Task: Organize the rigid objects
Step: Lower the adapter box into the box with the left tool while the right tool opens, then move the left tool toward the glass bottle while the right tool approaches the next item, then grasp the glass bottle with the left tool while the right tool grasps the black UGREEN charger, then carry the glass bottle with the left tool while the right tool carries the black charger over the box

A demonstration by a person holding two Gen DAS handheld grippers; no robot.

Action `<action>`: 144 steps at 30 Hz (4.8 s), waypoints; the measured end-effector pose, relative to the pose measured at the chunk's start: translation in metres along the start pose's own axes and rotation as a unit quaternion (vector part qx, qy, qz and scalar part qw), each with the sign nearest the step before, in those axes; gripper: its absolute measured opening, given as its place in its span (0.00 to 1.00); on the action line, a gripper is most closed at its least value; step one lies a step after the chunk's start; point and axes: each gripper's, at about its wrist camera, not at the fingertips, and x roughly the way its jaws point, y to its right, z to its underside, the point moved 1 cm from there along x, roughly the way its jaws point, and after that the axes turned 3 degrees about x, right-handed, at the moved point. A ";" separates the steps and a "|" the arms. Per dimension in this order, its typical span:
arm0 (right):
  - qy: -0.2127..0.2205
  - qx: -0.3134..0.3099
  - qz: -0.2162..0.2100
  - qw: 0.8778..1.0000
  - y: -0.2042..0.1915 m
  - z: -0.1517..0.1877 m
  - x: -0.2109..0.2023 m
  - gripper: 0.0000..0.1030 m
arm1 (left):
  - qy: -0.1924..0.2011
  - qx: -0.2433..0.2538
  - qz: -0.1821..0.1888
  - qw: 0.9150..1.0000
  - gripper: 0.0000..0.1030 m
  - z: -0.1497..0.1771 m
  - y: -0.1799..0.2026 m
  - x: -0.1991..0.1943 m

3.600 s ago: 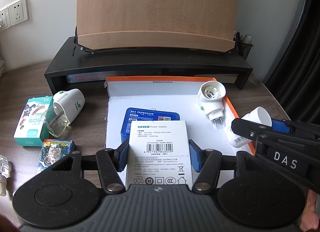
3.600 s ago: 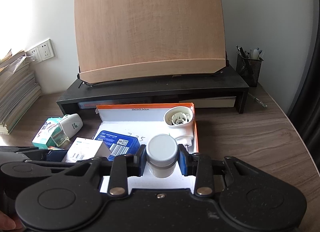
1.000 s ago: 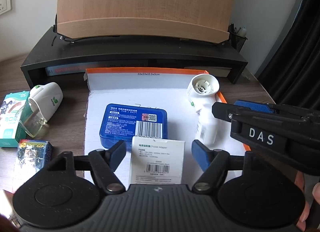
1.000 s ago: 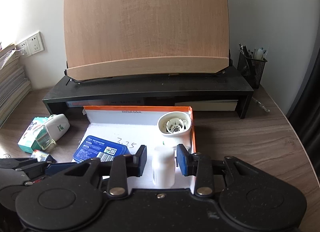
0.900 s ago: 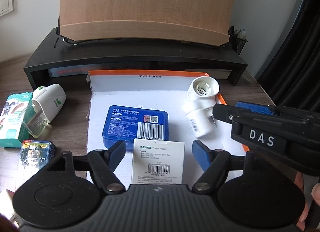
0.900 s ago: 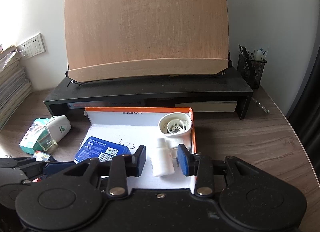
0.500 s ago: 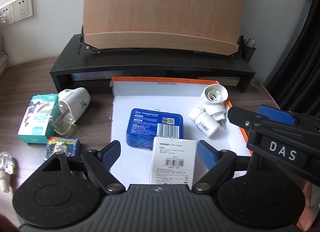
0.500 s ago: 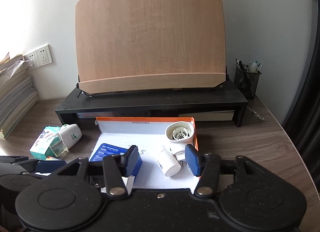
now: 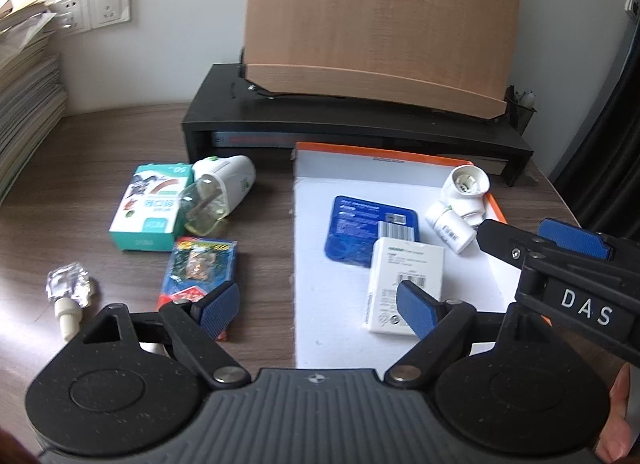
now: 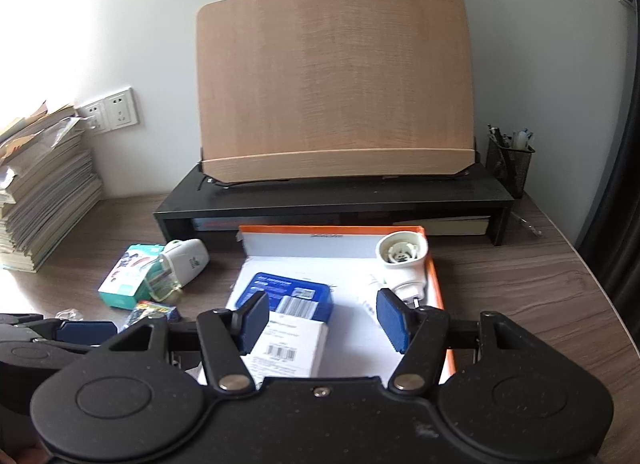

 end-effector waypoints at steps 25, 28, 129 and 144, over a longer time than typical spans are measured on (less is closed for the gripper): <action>-0.036 -0.043 -0.055 0.997 -0.076 0.025 0.005 0.72 | -0.012 -0.083 -0.069 0.994 0.86 0.037 -0.108 -0.027; -0.045 -0.044 -0.062 0.996 -0.079 0.030 0.006 0.72 | -0.018 -0.102 -0.086 0.991 0.86 0.040 -0.129 -0.027; 0.035 0.006 0.041 0.999 0.030 0.056 -0.087 0.43 | 0.068 0.081 0.075 0.992 0.49 0.031 0.050 -0.047; 0.030 -0.004 0.017 0.999 0.038 0.055 -0.086 0.43 | 0.064 0.057 0.053 0.995 0.49 0.034 0.058 -0.047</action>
